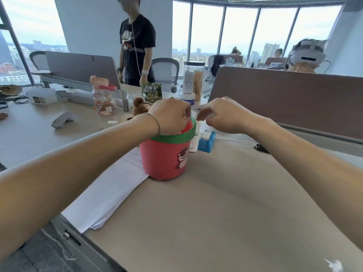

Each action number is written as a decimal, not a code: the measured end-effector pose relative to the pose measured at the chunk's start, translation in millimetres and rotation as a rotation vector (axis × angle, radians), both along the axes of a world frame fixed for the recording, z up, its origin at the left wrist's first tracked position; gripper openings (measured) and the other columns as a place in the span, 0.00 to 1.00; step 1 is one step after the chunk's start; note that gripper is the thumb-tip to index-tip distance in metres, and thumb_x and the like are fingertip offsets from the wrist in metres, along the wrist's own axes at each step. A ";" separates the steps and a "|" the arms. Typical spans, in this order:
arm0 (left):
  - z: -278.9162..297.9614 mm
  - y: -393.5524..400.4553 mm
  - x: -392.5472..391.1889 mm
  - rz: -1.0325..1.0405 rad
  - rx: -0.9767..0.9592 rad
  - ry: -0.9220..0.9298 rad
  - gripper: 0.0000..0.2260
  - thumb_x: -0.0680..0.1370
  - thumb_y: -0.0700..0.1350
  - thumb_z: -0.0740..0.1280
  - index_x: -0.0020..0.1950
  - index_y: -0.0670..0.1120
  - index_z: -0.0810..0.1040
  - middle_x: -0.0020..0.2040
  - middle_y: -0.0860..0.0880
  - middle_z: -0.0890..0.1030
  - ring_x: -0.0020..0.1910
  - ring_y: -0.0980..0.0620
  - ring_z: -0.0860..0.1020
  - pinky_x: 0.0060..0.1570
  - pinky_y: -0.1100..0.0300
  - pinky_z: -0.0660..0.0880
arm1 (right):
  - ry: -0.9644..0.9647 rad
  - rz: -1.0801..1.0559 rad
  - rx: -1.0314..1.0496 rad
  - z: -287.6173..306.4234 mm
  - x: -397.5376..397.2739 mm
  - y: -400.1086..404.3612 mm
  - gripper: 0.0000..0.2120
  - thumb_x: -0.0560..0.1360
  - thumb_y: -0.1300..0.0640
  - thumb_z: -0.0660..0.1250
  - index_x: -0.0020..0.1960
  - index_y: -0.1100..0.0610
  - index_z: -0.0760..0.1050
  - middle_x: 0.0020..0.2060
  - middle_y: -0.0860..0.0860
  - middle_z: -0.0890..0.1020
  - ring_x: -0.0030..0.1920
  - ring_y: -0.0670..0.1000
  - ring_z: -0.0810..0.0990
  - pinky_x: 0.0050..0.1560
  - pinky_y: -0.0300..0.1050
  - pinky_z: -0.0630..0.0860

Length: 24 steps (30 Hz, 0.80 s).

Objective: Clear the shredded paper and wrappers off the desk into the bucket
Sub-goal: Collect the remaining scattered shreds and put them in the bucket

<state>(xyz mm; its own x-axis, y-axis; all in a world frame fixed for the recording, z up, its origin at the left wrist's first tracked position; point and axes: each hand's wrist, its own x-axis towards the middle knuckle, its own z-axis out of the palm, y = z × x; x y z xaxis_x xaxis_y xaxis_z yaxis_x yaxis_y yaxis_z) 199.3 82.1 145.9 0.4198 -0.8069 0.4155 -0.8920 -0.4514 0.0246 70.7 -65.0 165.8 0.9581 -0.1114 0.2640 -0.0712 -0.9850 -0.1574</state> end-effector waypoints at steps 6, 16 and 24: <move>-14.9 -83.3 -77.0 -0.238 0.025 0.045 0.09 0.78 0.51 0.63 0.55 0.55 0.80 0.47 0.55 0.79 0.48 0.50 0.77 0.49 0.53 0.77 | -0.005 -0.227 0.021 -16.9 -111.7 -65.6 0.16 0.74 0.61 0.61 0.53 0.51 0.85 0.50 0.45 0.87 0.52 0.48 0.83 0.60 0.45 0.75; -89.7 -207.6 -171.0 -0.485 0.111 0.179 0.08 0.79 0.50 0.62 0.56 0.55 0.78 0.48 0.56 0.80 0.49 0.51 0.78 0.51 0.54 0.76 | -0.034 -0.627 0.292 -89.6 -264.9 -179.2 0.18 0.76 0.65 0.60 0.54 0.53 0.86 0.46 0.44 0.87 0.54 0.46 0.82 0.58 0.43 0.76; -139.9 -272.9 -209.5 -0.604 0.215 0.257 0.10 0.79 0.50 0.64 0.59 0.56 0.78 0.51 0.57 0.77 0.53 0.53 0.75 0.55 0.54 0.74 | 0.050 -0.880 0.406 -153.8 -347.7 -231.6 0.20 0.78 0.66 0.60 0.67 0.57 0.79 0.65 0.52 0.81 0.67 0.52 0.77 0.64 0.40 0.70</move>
